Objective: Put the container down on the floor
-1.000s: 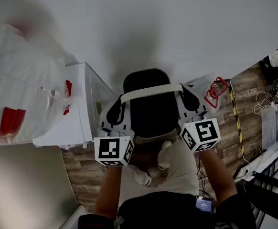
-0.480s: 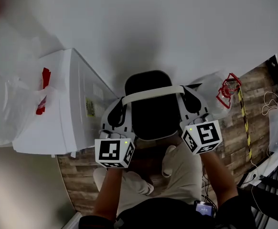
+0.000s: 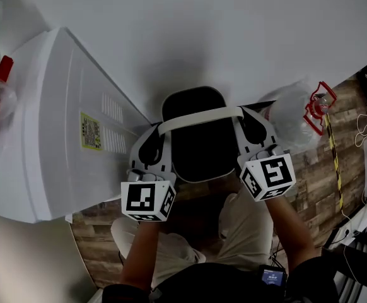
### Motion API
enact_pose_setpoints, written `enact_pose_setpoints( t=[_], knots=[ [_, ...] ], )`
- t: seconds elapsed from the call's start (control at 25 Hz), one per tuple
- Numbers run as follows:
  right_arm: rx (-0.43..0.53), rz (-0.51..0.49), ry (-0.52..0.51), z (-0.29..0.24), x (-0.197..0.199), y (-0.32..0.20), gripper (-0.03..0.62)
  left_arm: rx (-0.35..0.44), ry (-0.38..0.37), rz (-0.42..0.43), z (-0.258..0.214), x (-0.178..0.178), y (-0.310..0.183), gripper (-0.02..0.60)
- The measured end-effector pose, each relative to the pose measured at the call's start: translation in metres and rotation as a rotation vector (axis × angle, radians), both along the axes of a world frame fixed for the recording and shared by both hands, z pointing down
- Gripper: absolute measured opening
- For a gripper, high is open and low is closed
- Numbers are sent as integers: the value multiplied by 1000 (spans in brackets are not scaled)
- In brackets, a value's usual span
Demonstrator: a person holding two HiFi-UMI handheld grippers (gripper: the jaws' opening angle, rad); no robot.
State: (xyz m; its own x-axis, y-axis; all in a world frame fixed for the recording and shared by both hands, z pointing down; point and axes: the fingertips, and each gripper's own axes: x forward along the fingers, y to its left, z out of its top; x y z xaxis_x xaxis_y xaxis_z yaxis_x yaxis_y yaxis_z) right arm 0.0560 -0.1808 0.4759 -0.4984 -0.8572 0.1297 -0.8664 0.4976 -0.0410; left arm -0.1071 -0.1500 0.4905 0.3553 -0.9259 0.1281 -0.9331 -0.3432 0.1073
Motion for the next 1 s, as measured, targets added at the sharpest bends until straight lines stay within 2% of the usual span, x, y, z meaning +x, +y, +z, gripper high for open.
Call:
enact_pose_setpoints(
  t=[0.36, 1.0],
  knots=[
    [2, -14, 18, 64, -7, -2, 52, -10, 7, -4, 67, -6, 1, 48],
    [-12, -39, 29, 119, 0, 2, 52, -11, -12, 5, 121, 1, 4, 48]
  ],
)
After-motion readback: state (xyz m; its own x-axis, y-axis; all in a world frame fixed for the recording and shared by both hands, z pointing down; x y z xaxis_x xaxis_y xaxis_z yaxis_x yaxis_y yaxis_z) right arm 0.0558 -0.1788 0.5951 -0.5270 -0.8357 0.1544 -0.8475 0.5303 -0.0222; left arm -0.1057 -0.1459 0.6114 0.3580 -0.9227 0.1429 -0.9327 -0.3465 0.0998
